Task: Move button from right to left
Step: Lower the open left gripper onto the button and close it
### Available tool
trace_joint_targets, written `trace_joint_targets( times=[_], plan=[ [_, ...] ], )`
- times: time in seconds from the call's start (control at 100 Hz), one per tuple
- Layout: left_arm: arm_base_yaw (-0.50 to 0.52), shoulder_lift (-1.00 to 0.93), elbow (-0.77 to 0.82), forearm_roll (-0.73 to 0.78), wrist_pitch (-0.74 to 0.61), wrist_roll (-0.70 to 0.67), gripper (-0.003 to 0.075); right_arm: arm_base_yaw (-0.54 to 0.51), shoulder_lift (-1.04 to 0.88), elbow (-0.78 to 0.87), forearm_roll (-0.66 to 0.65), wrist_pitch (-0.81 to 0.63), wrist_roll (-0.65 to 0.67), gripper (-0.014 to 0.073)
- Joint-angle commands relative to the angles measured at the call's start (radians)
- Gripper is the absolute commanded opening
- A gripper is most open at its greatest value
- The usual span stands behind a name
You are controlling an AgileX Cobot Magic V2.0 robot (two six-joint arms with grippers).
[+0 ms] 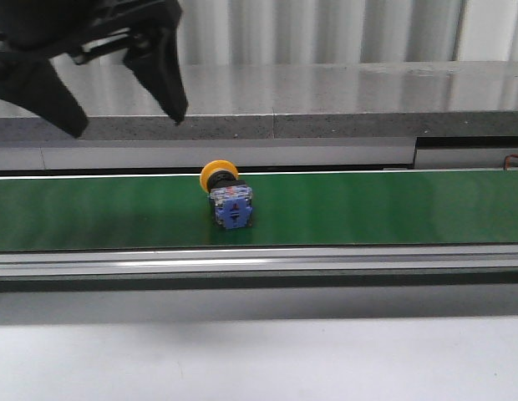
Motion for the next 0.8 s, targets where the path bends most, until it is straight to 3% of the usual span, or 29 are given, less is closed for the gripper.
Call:
trace_joint_targets(
  times=[0.0, 0.22, 0.79],
  plan=[
    [-0.047, 0.016, -0.079, 0.065, -0.022, -0.072, 0.0659, 0.0, 0.0, -0.024, 0.005, -0.067, -0.01, -0.0067],
    [-0.106, 0.115, -0.163, 0.095, -0.008, -0.112, 0.0659, 0.0, 0.0, -0.024, 0.005, -0.067, -0.01, -0.0067],
    [-0.106, 0.224, -0.168, 0.195, 0.054, -0.213, 0.0659, 0.0, 0.0, -0.024, 0.005, -0.067, -0.01, -0.0067]
  ],
)
